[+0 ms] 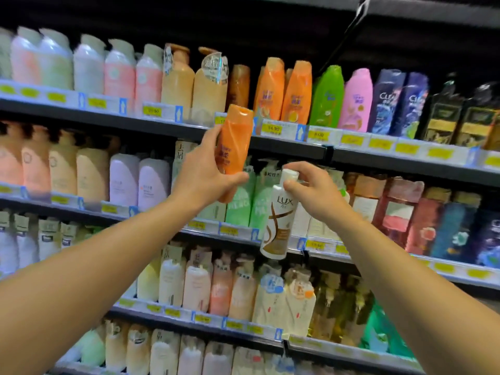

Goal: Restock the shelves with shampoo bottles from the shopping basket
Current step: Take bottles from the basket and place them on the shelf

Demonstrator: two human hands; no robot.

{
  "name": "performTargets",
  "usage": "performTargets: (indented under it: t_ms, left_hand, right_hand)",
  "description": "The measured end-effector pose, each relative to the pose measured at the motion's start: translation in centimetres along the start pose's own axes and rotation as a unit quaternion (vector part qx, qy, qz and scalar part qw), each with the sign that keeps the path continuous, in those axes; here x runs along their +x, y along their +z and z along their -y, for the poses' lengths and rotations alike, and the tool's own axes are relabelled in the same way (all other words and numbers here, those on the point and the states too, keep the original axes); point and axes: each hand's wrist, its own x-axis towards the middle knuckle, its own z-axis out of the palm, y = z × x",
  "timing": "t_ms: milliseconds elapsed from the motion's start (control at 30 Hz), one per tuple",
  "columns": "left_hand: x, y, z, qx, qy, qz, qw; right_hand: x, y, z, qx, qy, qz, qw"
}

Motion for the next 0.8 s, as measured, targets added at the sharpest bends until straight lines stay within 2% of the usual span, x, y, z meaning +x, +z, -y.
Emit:
performTargets:
  t_ms: [233,500,800]
  left_hand:
    - [7.5,1.0,-2.7,0.007,0.007,-0.073,0.997]
    - [14.9,1.7,-4.2,-0.009,-0.011,-0.187,0.982]
    - [16.3,3.7,-3.2,0.004,-0.026,-0.198,0.980]
  right_hand:
    - [3.8,-2.0,-0.1,0.021,-0.020,-0.002,1.000]
    - [5.7,-1.3,-0.7,0.031,-0.044,0.005,0.999]
    - [6.0,-0.6,-1.3,0.021,-0.039,0.039,0.998]
